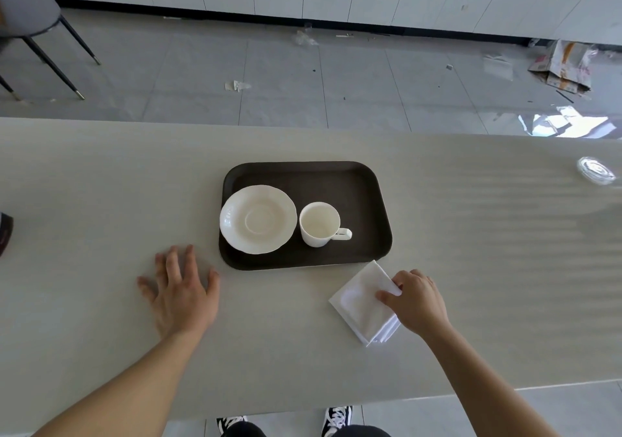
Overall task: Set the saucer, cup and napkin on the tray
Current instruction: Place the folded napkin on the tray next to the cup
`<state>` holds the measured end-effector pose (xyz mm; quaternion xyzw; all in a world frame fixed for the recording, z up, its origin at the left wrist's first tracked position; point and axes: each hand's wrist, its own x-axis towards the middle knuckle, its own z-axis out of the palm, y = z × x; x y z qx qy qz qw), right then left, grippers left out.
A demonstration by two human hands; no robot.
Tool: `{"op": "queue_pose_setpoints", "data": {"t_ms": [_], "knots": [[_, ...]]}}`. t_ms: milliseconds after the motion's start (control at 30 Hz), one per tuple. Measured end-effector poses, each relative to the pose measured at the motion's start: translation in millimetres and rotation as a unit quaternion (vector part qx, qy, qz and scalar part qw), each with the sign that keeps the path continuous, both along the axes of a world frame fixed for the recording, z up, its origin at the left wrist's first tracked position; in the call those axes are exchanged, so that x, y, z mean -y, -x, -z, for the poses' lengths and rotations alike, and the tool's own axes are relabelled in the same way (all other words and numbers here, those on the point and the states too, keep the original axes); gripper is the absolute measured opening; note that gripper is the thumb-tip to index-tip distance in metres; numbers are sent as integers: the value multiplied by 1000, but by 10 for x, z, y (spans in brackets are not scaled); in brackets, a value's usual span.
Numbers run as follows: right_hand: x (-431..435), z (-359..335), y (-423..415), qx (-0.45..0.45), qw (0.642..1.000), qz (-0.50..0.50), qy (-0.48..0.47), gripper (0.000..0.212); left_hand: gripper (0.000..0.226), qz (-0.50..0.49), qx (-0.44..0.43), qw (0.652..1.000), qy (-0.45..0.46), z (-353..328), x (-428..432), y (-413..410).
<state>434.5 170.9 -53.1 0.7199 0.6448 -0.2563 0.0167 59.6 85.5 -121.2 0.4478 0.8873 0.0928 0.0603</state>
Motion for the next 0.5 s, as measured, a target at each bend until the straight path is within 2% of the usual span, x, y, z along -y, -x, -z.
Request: {"op": "queue_pose_setpoints", "data": {"t_ms": [67, 300, 500], "knots": [[13, -45, 3, -20, 1000, 7, -2, 20, 71, 0, 0, 1000, -1, 8, -3, 1], [24, -243, -64, -122, 990, 50, -58, 25, 70, 2, 0, 1000, -7, 8, 2, -4], [-218, -426, -107, -233, 950, 167, -123, 19, 72, -2, -1, 1000, 2, 5, 5, -2]]}}
